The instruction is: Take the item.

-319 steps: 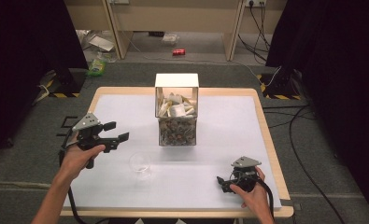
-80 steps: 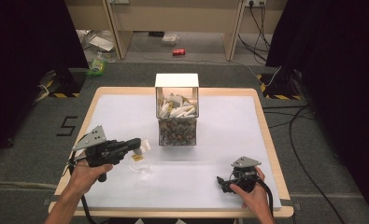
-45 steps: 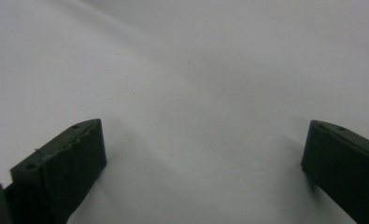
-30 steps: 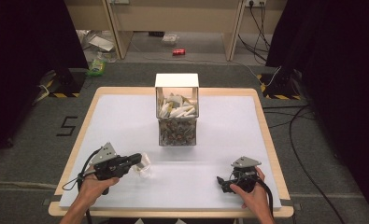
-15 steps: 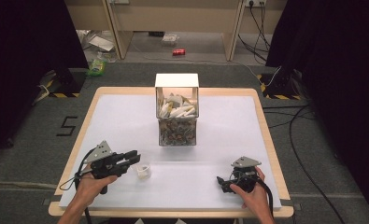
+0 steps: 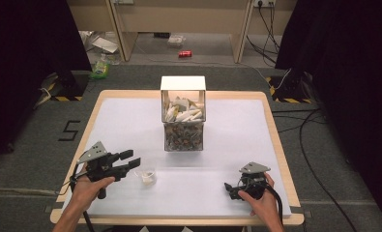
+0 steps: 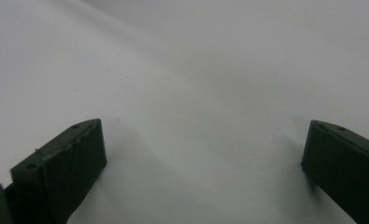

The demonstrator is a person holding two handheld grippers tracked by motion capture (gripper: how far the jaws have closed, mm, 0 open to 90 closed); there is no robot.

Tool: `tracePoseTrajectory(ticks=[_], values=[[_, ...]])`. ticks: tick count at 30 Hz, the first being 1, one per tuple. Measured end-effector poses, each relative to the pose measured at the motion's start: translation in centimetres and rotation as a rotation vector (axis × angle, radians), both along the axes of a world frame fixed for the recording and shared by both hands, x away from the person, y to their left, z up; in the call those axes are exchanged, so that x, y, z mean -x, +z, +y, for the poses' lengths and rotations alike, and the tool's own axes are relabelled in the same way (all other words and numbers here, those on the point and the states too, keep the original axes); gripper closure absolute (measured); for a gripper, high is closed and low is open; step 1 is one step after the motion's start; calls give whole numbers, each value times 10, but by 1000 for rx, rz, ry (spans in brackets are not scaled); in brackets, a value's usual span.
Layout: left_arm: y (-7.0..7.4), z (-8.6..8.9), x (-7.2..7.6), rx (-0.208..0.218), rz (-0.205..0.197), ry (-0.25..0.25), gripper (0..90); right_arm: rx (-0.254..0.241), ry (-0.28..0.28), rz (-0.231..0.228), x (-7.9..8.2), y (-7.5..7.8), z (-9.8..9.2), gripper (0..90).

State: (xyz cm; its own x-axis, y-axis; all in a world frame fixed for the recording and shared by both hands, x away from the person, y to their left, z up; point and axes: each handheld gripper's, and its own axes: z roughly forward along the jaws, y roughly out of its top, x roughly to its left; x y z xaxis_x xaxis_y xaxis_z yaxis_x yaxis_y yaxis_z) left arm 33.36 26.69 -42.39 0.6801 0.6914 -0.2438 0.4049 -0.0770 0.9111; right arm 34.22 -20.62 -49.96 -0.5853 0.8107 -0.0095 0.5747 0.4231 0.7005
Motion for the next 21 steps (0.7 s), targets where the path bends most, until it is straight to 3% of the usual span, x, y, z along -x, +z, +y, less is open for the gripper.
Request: tracePoseTrajectory(ticks=[12,21], values=[[-5,16,2,-45,0,83,226,1,0,0,0,0,0,4],[-15,27,3,-56,14,111,185,1,0,0,0,0,0,4]])
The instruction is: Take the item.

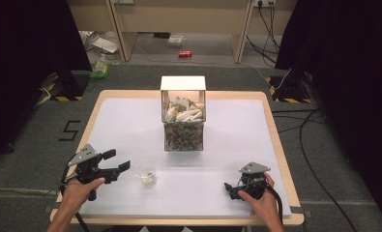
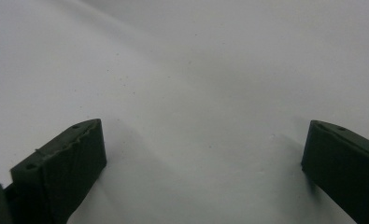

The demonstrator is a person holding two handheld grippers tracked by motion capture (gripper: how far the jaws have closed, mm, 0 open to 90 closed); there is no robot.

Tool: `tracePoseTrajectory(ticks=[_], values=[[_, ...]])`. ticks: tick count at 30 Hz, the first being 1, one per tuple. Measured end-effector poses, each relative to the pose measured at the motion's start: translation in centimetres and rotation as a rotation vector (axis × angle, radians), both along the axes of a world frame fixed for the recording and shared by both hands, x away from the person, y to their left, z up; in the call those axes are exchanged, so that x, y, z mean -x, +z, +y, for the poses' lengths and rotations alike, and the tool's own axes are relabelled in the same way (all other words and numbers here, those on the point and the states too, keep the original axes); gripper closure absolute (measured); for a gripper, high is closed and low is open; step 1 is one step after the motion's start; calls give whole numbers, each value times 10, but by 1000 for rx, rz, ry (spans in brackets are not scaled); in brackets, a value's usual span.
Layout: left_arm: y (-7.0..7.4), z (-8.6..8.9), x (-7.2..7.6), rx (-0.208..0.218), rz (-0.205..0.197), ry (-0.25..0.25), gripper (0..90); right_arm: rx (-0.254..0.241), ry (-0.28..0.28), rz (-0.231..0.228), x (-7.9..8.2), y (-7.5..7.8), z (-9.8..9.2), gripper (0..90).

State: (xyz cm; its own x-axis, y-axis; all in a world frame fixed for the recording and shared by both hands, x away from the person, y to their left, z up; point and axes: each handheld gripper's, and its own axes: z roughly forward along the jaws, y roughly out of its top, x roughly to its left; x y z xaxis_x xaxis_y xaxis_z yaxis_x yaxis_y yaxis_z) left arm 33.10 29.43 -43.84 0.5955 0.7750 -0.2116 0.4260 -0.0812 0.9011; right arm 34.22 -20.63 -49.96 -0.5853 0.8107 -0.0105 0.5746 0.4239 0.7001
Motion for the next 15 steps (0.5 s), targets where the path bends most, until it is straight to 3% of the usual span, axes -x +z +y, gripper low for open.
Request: tracePoseTrajectory(ticks=[15], values=[[-13,13,5,-30,17,29,192,0,0,-1,0,0,0,4]])
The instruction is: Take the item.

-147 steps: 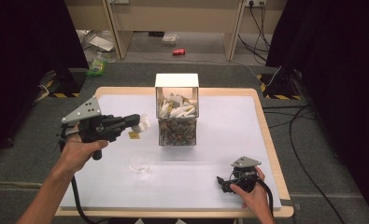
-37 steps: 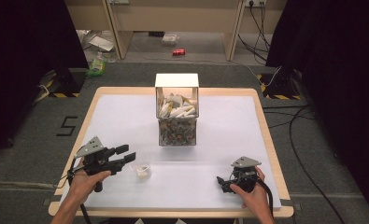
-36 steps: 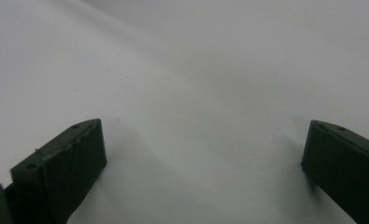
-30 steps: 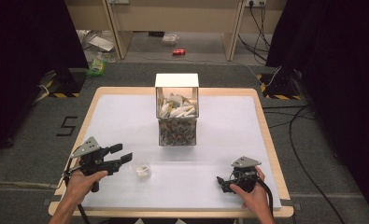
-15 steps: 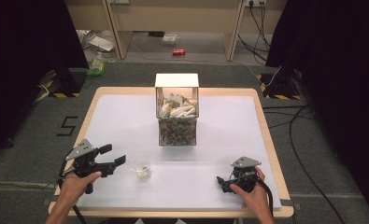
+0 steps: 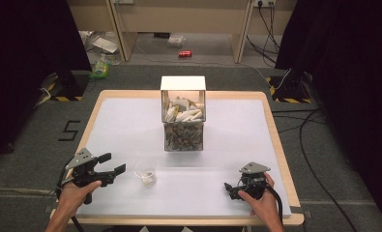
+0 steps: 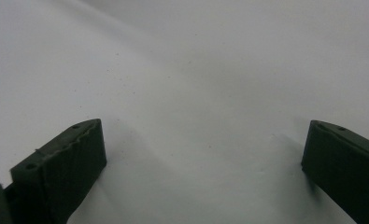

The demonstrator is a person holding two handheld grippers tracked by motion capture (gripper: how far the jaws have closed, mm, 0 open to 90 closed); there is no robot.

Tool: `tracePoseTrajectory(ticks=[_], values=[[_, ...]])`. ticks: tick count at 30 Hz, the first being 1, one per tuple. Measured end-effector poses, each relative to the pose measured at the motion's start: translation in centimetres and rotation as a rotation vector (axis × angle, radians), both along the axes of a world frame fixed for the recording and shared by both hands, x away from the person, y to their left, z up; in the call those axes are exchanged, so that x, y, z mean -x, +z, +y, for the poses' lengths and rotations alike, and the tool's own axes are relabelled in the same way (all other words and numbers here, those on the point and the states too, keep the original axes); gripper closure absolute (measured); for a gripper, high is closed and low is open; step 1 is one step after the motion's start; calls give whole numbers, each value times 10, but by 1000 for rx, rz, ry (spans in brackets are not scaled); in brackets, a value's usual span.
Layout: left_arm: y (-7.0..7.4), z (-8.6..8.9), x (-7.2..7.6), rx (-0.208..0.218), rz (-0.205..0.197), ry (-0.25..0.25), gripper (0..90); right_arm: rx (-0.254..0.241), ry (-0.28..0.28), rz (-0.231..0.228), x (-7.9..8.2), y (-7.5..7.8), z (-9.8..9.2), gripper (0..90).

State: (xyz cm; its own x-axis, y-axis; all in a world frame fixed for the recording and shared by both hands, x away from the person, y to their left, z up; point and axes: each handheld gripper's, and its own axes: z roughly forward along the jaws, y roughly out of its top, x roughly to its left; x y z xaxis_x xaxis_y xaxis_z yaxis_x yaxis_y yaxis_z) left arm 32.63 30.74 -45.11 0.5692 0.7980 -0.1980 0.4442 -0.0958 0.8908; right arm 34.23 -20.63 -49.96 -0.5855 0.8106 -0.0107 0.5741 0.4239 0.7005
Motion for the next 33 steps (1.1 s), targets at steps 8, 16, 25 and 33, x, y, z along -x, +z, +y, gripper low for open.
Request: tracePoseTrajectory(ticks=[8,16,25,33], values=[[-8,5,4,-10,16,11,195,0,0,0,0,0,0,4],[-18,9,8,-26,32,21,197,0,0,1,0,0,0,4],[-31,16,14,-34,55,20,196,1,0,0,0,0,0,4],[-39,15,19,-84,74,12,197,1,0,0,0,0,0,4]])
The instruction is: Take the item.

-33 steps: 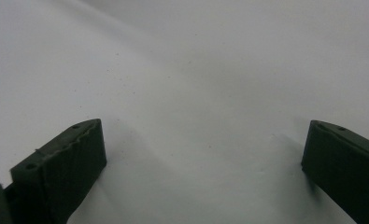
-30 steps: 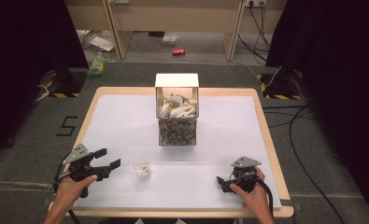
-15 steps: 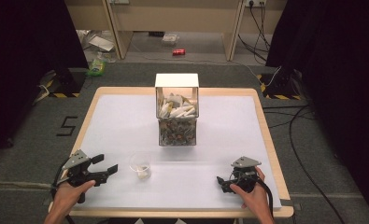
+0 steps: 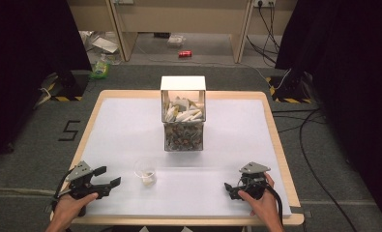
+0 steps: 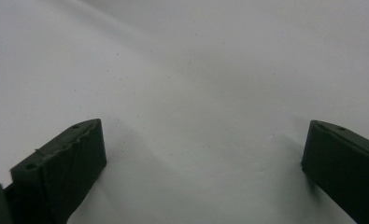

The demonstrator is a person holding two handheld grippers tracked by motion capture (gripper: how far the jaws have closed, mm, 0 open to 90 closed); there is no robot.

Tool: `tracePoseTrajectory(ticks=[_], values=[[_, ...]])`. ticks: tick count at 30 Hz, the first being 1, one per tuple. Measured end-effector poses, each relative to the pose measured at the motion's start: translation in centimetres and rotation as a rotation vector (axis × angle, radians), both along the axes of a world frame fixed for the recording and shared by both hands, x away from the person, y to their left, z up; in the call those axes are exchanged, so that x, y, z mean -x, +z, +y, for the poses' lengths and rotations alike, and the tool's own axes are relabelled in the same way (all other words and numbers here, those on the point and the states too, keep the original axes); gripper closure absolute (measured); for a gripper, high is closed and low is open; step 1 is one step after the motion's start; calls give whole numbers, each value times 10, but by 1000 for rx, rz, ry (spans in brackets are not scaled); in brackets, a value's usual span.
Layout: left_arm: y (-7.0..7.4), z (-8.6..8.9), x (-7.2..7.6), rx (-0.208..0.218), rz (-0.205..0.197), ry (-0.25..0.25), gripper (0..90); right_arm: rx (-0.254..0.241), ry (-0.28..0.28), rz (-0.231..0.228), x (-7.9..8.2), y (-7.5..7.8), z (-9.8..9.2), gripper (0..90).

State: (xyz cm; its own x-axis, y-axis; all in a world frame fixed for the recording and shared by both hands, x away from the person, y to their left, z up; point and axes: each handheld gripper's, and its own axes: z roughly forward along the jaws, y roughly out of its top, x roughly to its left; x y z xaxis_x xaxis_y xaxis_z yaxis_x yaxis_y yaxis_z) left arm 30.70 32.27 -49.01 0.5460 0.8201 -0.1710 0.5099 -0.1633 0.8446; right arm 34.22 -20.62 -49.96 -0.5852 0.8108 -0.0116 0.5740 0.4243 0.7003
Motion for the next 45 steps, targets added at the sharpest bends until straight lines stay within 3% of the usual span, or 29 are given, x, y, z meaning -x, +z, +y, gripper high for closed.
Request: tracePoseTrajectory(ticks=[7,16,26,34,45], values=[[-5,0,6,-46,27,-14,198,0,0,0,0,0,0,4],[-13,0,14,-69,51,-16,201,0,0,0,0,0,0,4],[-18,-8,23,-133,42,-25,202,0,0,1,0,0,0,4],[-21,-10,29,-173,3,-15,197,0,0,0,0,0,0,4],[-25,-9,40,-159,-23,14,196,0,0,0,0,0,0,4]])
